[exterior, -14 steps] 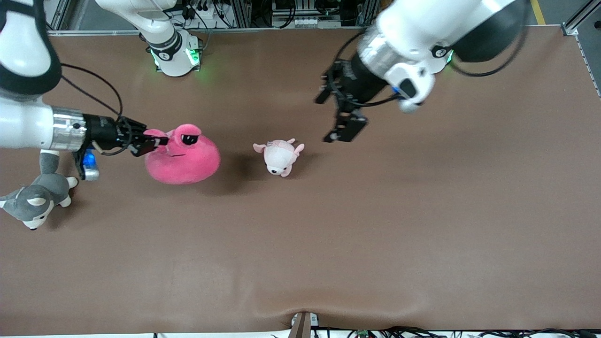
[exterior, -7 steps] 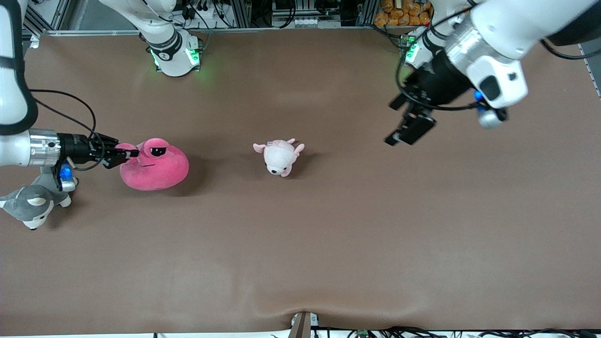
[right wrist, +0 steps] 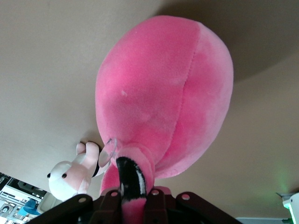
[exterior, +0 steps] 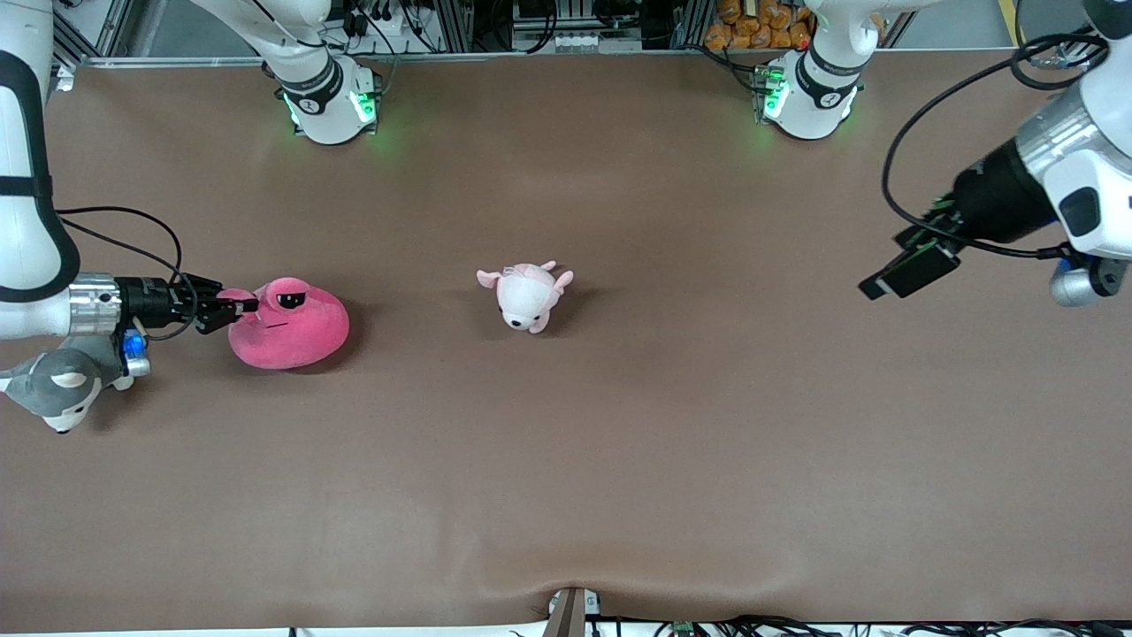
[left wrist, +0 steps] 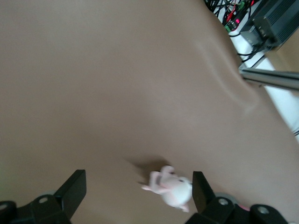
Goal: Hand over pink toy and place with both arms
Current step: 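Lower the pink toy onto the table and open the right gripper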
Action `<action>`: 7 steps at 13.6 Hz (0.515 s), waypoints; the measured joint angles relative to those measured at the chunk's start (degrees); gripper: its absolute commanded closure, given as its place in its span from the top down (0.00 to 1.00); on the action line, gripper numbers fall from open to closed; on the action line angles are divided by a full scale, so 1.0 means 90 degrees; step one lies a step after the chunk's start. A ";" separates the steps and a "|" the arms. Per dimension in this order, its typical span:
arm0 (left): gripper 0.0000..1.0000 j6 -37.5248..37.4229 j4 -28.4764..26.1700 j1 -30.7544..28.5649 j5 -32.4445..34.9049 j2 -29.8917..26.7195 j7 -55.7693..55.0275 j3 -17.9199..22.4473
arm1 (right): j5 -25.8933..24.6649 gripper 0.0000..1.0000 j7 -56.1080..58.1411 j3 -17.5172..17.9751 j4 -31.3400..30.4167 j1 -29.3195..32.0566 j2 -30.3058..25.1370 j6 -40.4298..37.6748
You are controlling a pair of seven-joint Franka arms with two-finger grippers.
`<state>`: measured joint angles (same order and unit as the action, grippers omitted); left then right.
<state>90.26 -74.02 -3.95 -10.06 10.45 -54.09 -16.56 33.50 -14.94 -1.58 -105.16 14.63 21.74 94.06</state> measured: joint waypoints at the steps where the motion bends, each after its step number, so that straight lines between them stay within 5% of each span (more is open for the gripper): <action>1: 1.00 -0.0070 0.0000 -0.0061 0.0060 -0.0019 0.0382 -0.0002 | 0.0000 0.07 0.0028 0.0000 0.0001 0.0018 0.0057 0.0052; 2: 1.00 -0.0109 0.0001 -0.0128 0.0082 -0.0046 0.0756 -0.0001 | 0.0000 0.24 0.0047 0.0000 0.0003 0.0025 0.0099 0.0110; 4: 1.00 -0.0155 0.0001 -0.0275 0.0178 -0.0085 0.1523 0.0000 | 0.0000 1.00 0.0180 0.0002 0.0004 0.0029 0.0164 0.0227; 7: 1.00 -0.0312 0.0000 -0.0297 0.1101 -0.0091 0.2678 -0.0094 | -0.0016 1.00 0.0753 0.0000 0.0011 0.0153 0.0191 0.0305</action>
<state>87.44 -74.02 -6.62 -0.15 9.63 -29.99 -17.41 33.35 -8.17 -1.59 -105.06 16.01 23.46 96.81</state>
